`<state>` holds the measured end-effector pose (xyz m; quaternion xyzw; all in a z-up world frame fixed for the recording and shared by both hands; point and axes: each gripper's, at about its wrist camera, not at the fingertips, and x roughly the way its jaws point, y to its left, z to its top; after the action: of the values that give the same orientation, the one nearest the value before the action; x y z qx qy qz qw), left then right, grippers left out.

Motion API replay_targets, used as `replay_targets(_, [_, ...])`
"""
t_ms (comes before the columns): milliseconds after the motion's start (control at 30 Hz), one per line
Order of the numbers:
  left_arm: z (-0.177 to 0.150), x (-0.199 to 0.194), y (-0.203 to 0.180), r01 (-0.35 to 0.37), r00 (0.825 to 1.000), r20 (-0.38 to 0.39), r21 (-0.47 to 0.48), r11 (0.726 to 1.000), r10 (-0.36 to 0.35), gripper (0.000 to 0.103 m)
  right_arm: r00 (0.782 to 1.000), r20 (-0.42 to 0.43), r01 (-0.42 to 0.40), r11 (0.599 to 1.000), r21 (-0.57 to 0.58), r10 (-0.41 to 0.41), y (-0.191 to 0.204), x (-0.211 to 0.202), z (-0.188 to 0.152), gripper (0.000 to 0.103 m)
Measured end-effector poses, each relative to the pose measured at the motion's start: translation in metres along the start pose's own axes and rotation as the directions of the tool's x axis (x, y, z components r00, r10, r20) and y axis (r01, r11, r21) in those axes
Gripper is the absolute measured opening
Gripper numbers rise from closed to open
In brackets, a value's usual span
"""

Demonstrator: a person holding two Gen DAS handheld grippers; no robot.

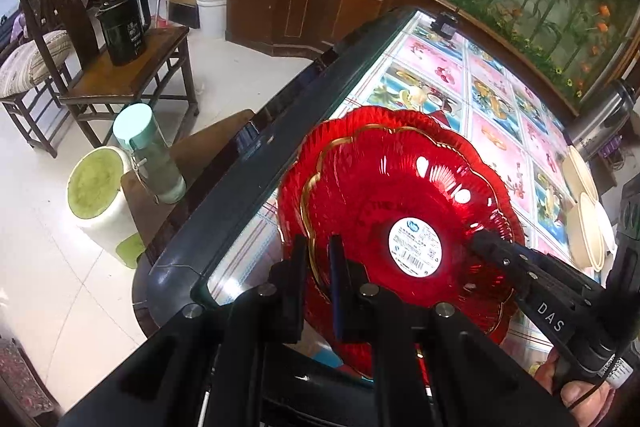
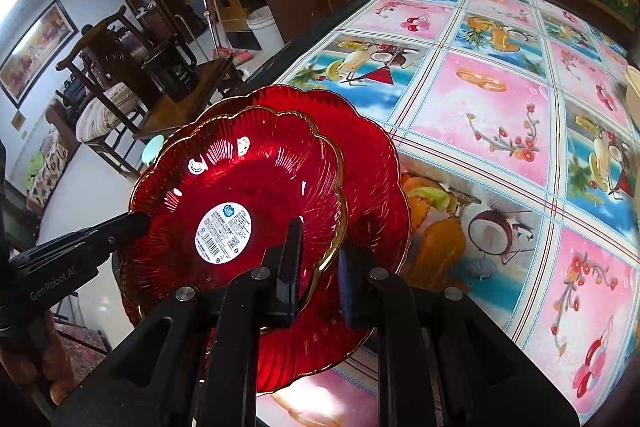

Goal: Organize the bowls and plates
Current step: 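Lower the small red plate onto the large red plates and open the right gripper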

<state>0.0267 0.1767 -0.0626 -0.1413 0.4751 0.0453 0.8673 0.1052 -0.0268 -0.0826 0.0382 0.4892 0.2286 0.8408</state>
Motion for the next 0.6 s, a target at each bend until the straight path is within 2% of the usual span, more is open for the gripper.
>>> replay_targets(167, [0.0026, -0.0043, -0.0004, -0.01, 1.0, 0.026, 0.002, 1.0, 0.01, 0.008, 0.999, -0.007, 0.038, 0.999, -0.013, -0.038, 0.0016, 0.0002, 0.0024, 0.016])
replay_targets(600, [0.0016, -0.0048, -0.0017, 0.0, 1.0, 0.014, -0.003, 1.0, 0.0, 0.008, 0.999, 0.024, 0.045, 0.999, -0.027, -0.045, 0.0014, -0.0019, 0.0019, 0.016])
